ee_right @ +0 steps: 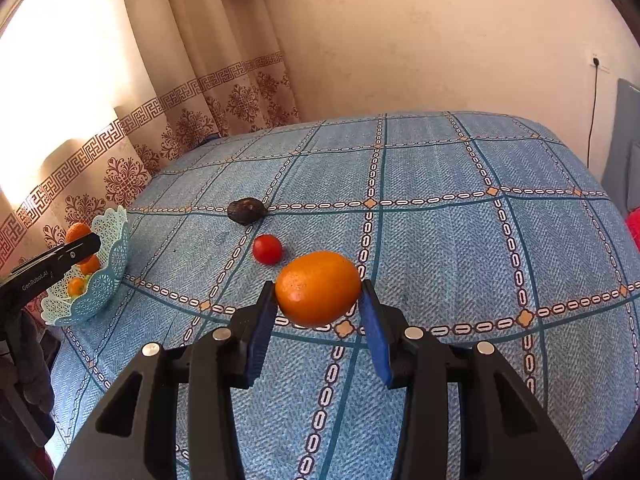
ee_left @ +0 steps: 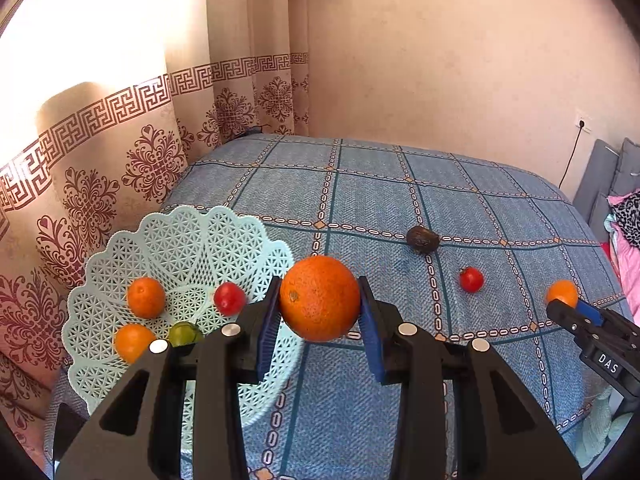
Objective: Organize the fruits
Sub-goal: 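Carry the orange tomato into the basket and open the left gripper while the right gripper carries the orange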
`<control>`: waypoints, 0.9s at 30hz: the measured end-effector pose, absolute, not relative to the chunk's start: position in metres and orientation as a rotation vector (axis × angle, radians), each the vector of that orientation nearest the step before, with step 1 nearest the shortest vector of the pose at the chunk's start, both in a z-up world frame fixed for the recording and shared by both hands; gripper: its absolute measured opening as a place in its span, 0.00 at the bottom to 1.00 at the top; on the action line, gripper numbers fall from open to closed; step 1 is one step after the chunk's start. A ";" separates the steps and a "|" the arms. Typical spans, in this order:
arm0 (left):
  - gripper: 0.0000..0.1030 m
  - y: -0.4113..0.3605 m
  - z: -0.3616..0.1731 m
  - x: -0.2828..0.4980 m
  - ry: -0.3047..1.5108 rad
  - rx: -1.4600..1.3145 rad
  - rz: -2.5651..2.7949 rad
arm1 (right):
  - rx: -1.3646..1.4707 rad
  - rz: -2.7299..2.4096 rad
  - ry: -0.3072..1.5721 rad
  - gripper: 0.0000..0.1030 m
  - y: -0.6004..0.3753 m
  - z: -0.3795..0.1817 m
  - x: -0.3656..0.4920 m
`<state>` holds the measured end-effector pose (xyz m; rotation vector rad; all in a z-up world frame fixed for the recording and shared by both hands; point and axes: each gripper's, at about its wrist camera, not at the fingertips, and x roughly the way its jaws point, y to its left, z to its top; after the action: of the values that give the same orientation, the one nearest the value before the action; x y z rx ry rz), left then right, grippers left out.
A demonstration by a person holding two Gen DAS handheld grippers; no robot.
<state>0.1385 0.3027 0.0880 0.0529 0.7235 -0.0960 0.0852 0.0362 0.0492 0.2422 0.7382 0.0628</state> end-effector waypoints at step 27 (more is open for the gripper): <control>0.50 0.413 0.080 0.119 0.741 -0.044 0.053 | 0.197 0.307 0.726 0.41 0.170 0.087 0.105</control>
<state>0.1192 0.4130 0.0800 -0.0439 0.7406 0.0531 0.1054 0.1703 0.0869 0.1967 0.7259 0.3069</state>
